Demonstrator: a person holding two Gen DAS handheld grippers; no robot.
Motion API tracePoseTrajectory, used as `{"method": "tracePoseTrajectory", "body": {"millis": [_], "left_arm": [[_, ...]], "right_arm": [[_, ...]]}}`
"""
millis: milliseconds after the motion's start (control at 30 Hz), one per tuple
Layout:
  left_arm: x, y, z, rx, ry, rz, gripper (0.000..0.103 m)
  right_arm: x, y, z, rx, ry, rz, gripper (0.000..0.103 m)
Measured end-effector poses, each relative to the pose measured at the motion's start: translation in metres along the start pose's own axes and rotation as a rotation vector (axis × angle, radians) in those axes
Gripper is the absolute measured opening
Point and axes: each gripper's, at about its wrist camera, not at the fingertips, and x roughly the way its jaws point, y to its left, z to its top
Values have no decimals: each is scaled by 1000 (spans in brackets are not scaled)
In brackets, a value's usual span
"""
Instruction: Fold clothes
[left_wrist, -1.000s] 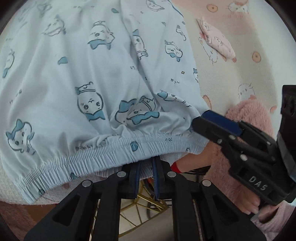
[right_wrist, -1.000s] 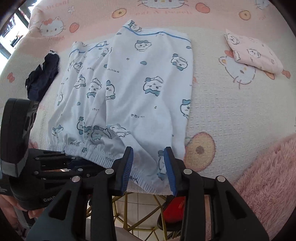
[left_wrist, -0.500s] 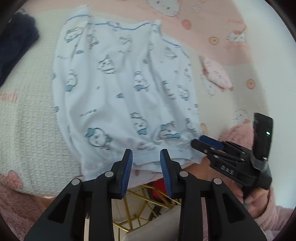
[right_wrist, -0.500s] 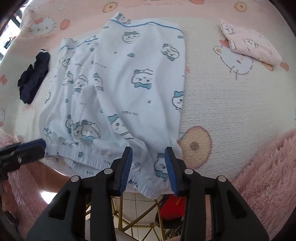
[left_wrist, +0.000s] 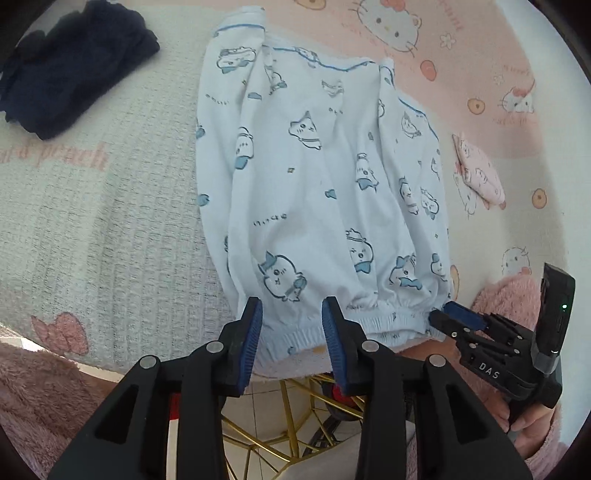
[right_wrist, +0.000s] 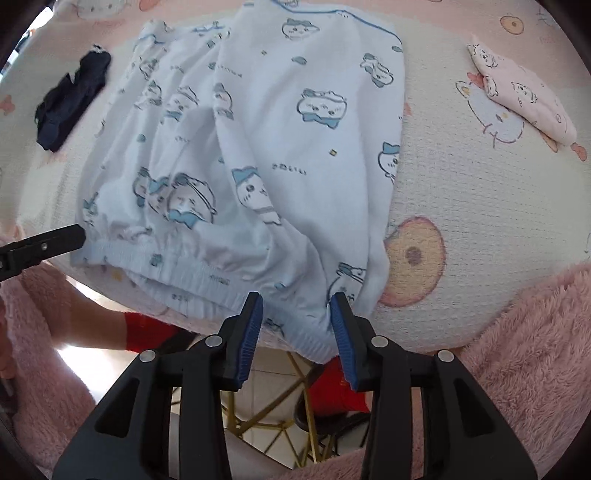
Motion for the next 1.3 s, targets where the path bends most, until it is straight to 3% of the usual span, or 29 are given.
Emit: {"method": "tracePoseTrajectory", "body": {"millis": [67,100,167,233,333,500,567,667,733,867,1000,1067,1100,1167,1300], "left_arm": [[9,15,-2,-33,55,110,37],[6,22,-4,-71,66,121,37],[-15,24,-2,-107,22,25,37],[-37,17,10,-50,-31,19,37],[-60,12,42,39,-90,28,38],[-66,26,121,60,-134,110,38],[-65,33,154,64,-169,141,38],[-51,54,198,14,-230,221,38],[-31,69,218,-21,-203,164,38],[6,85,245,-49,-151,100,38],[26,87,258,-46,-147,-7,38],[35,82,260,-5,-136,-17,38],[39,79,260,18,-133,-15,30],[36,75,259,61,-147,52,5],[17,96,259,-11,-161,74,5]], "right_arm": [[-3,-9,-1,-2,7,-60,39],[4,-12,0,7,39,-79,39],[9,-19,3,51,71,-52,39],[-4,-24,9,76,51,5,39],[-29,-17,34,48,12,57,39],[-85,7,94,-80,-129,89,39],[-77,29,138,-131,-189,32,39],[-62,21,184,-160,-200,-97,40],[-45,3,203,-156,-181,-150,39],[-20,-20,231,-65,-134,-64,39],[-16,11,255,-163,-156,26,40],[-3,23,266,-183,-135,18,40],[5,29,272,-186,-119,5,40],[20,31,277,-177,-95,-57,40],[30,20,276,-137,-77,-107,40]]}}
